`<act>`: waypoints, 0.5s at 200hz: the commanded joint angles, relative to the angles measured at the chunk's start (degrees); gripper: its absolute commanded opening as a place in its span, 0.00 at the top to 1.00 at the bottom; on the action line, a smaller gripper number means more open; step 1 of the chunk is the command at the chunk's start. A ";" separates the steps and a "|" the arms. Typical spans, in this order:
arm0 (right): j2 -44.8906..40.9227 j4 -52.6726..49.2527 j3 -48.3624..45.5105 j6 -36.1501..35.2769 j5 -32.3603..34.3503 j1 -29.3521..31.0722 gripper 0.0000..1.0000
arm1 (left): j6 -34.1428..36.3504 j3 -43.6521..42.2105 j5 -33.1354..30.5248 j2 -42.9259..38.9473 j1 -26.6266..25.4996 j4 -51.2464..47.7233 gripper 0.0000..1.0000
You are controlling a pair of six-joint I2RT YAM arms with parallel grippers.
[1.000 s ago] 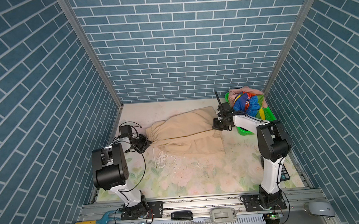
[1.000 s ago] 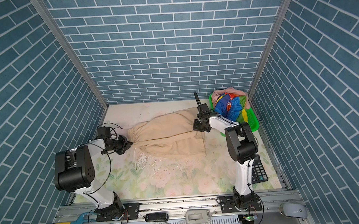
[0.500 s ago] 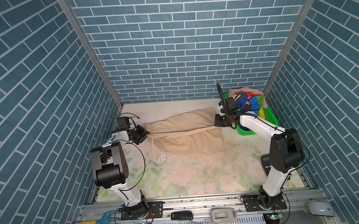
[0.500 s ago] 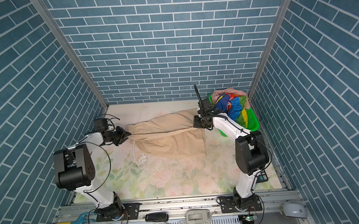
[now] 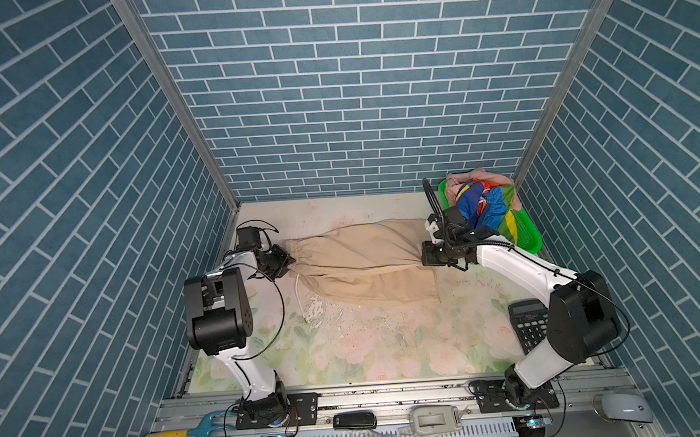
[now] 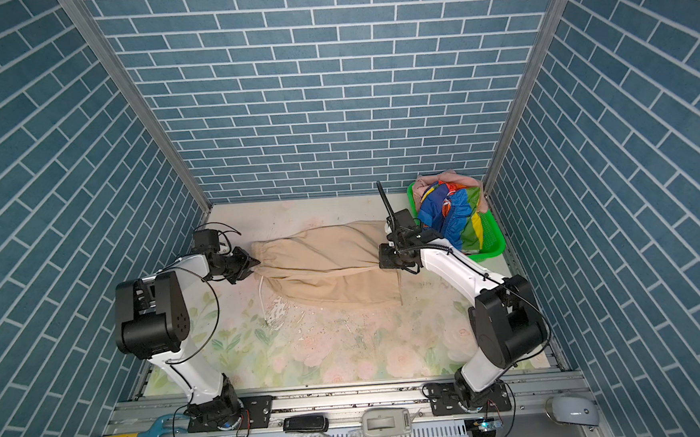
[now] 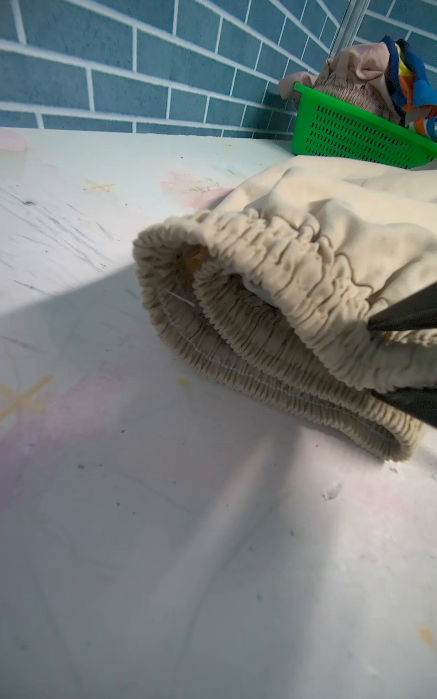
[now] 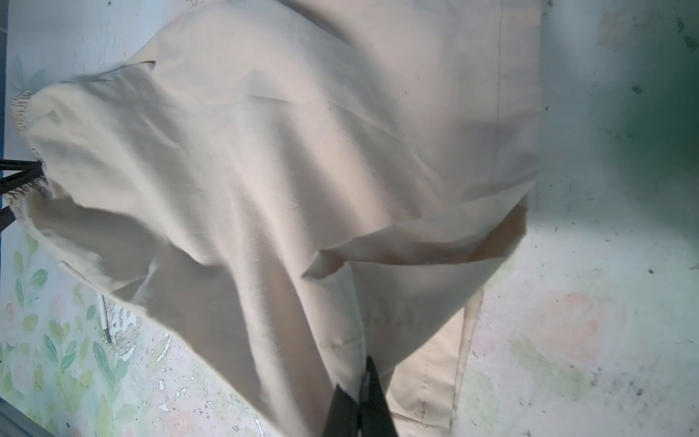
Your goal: Fold and stack the shorts
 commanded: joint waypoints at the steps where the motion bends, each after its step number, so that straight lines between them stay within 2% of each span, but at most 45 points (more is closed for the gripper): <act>1: -0.36 2.44 -5.02 3.30 -0.03 1.34 1.00 | 1.69 -0.69 -0.66 -0.58 -0.15 -0.47 0.67; 25: -0.05 5.31 -8.51 5.45 -0.25 3.28 1.00 | 3.10 -0.32 -0.69 -2.99 -0.15 -2.59 0.62; 36: 0.13 6.16 -9.71 6.11 -0.06 4.15 1.00 | 4.71 1.07 -2.59 -4.63 -0.11 -5.53 0.56; 44: 0.34 6.75 -10.52 6.53 0.06 4.78 1.00 | 6.03 2.52 -4.81 -5.71 -0.13 -8.29 0.46; 53: 0.56 7.29 -11.27 6.88 0.18 5.32 1.00 | 7.59 4.20 -7.23 -6.54 -0.08 -10.99 0.26; 59: 0.76 7.71 -11.77 7.13 0.24 5.64 1.00 | 8.48 5.18 -8.38 -6.79 0.17 -12.49 0.19; 82: 1.05 9.13 -14.27 7.81 0.46 5.95 1.00 | 10.31 8.23 -7.89 -7.23 0.52 -14.86 0.01; 100: 0.24 9.28 -16.11 7.82 1.18 5.98 1.00 | 11.16 9.96 -7.05 -9.00 -1.64 -14.86 0.00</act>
